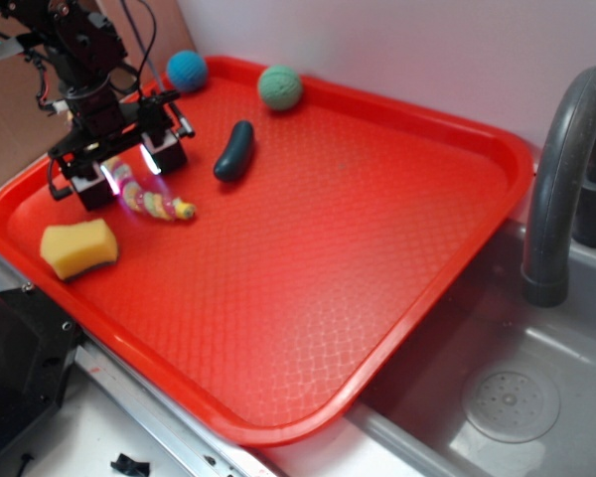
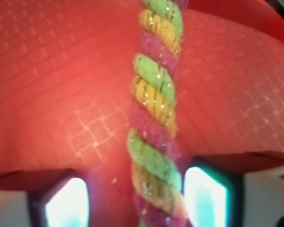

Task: Grab the multicolored rope.

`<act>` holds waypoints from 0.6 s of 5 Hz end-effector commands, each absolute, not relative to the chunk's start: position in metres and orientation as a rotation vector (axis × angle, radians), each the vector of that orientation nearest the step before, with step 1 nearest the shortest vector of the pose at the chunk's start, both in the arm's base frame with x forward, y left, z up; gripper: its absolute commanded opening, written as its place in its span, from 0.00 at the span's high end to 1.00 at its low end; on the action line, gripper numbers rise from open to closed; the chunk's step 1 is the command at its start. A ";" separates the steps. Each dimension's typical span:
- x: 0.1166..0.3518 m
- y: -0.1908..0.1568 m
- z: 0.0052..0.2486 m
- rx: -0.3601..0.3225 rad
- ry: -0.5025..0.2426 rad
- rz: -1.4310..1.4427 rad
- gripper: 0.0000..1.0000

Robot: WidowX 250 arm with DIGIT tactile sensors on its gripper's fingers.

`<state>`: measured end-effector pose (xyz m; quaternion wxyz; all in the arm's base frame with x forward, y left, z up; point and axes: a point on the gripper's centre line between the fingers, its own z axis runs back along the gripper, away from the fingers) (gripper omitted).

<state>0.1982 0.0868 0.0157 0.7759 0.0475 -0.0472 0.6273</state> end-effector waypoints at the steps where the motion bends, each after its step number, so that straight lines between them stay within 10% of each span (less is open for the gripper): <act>1: 0.187 0.095 0.023 0.097 -0.124 1.340 1.00; 2: 0.190 0.092 0.044 0.191 -0.132 1.157 1.00; 3: 0.196 0.083 0.081 0.148 -0.170 0.964 1.00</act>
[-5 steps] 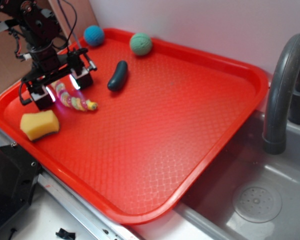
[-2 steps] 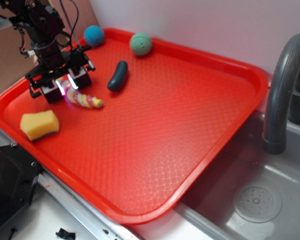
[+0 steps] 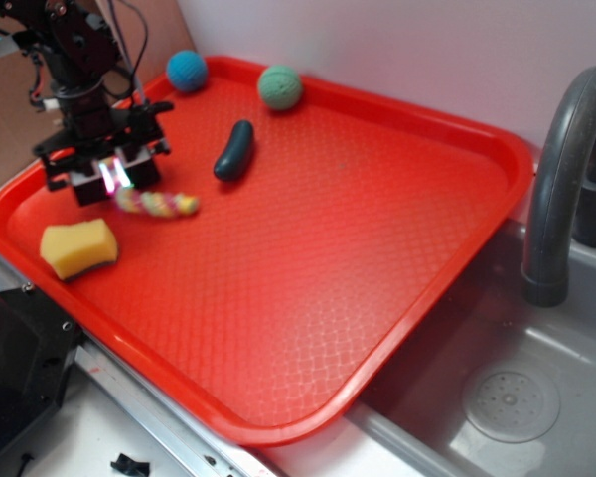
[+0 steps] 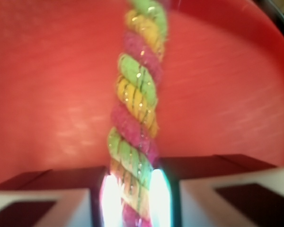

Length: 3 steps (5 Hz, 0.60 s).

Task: Grab the multicolored rope.

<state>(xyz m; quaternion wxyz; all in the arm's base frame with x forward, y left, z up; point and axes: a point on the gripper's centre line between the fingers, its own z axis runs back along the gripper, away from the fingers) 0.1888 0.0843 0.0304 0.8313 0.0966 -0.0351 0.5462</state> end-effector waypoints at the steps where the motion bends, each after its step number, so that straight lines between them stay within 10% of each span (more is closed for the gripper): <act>1: 0.207 0.051 0.131 0.103 -0.147 0.716 1.00; 3: 0.194 0.007 0.222 -0.115 -0.151 0.395 1.00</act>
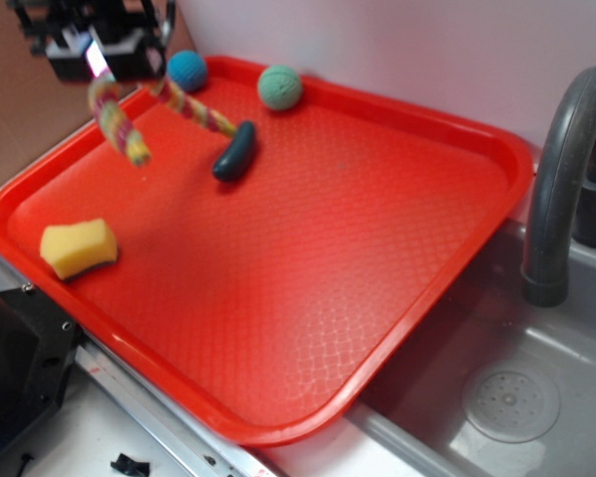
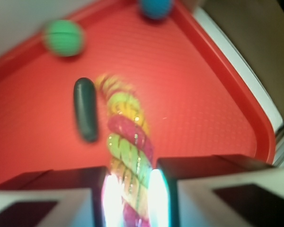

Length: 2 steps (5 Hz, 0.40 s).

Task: Grab the multicolored rope.

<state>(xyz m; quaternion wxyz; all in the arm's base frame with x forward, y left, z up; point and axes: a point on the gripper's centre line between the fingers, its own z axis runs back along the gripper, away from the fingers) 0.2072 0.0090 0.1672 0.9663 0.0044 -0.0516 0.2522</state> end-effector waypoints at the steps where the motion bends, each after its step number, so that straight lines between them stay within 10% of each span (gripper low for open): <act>1: 0.183 0.001 0.237 -0.090 -0.188 0.344 1.00; 2: 0.183 0.004 0.237 -0.064 -0.176 0.305 1.00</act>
